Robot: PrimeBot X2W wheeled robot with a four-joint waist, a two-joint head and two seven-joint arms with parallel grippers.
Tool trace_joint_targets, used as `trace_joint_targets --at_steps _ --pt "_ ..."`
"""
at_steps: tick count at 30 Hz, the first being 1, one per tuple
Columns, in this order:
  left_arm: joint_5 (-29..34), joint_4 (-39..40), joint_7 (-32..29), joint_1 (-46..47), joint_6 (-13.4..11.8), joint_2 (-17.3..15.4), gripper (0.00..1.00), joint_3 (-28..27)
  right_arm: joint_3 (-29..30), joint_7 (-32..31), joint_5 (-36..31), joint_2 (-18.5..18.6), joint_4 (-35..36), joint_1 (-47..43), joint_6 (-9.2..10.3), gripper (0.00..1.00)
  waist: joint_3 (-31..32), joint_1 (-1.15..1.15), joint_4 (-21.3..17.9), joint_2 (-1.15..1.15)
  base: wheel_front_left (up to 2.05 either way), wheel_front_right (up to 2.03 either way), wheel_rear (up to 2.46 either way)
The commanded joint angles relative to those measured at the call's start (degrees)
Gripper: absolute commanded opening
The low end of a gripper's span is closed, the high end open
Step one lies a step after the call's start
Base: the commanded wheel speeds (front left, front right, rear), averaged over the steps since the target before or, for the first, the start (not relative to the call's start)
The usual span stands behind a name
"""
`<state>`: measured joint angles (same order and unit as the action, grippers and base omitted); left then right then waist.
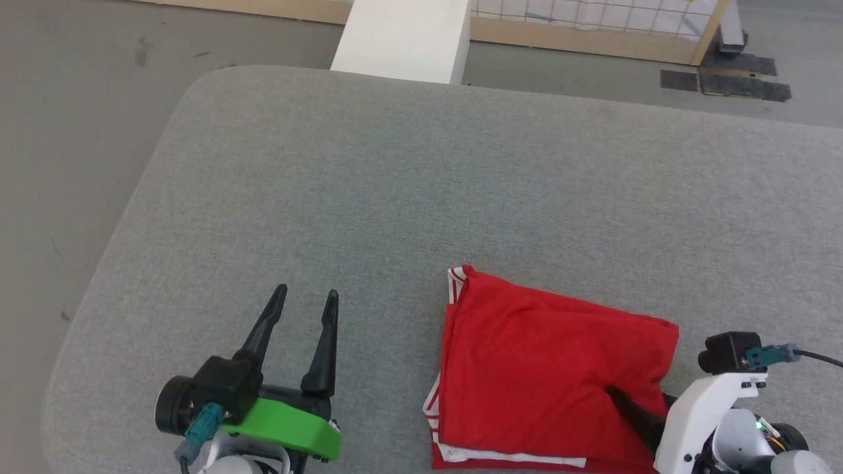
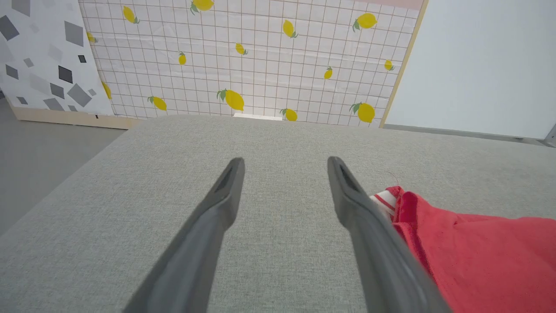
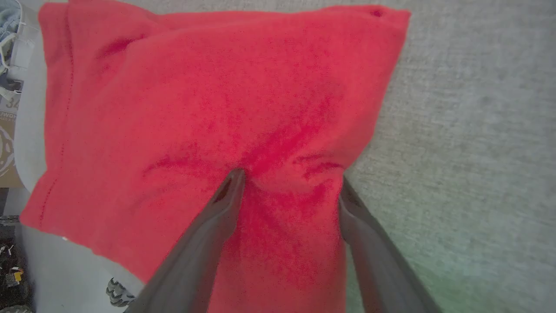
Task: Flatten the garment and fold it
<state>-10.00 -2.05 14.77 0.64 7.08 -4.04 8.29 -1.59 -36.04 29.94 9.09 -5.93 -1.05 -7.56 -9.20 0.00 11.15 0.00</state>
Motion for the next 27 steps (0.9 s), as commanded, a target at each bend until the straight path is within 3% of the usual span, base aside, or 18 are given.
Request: trace_joint_targets --at_steps 1,2,10,15,16,22,27 --pt "-0.23 -0.20 0.23 0.93 0.41 -0.34 1.00 0.16 -1.21 -0.71 0.53 -1.13 -2.15 0.12 0.08 0.60 -0.44 0.00 0.68 0.00 0.00 0.00 0.00" --pt "-0.20 -0.27 0.23 0.97 0.41 -0.32 1.00 0.23 -1.72 -0.48 0.48 -1.20 -2.74 0.28 0.08 0.00 -0.42 0.00 0.79 0.00 0.00 0.00 0.00" --pt "-1.79 -0.55 0.23 0.43 0.41 -0.16 1.00 1.48 -4.40 5.57 -2.81 1.31 -3.47 2.66 0.08 0.00 1.14 0.00 -1.26 0.00 0.00 0.00 0.00" --pt "-2.52 0.47 0.23 0.05 0.41 -0.08 1.00 3.07 -13.61 5.38 -12.42 10.97 2.06 9.83 0.08 0.00 1.01 0.00 -9.06 0.00 0.00 0.00 0.00" --pt "-2.15 0.59 0.23 0.41 0.41 -0.02 1.00 4.29 -19.35 3.83 -16.32 16.85 4.48 14.85 0.08 0.00 -0.26 0.00 -13.93 0.00 0.00 0.00 0.00" --pt "-0.83 1.20 0.23 2.02 0.41 -0.33 1.00 6.41 -30.83 2.21 -18.61 30.01 7.04 24.72 0.08 0.00 -5.01 0.00 -22.69 0.00 0.00 0.00 0.00" --pt "-0.63 1.48 0.23 4.02 0.41 -1.41 1.00 6.78 -32.64 4.33 -17.55 37.36 5.47 30.07 0.08 0.00 -9.47 0.00 -27.20 0.00 0.00 0.00 0.00"
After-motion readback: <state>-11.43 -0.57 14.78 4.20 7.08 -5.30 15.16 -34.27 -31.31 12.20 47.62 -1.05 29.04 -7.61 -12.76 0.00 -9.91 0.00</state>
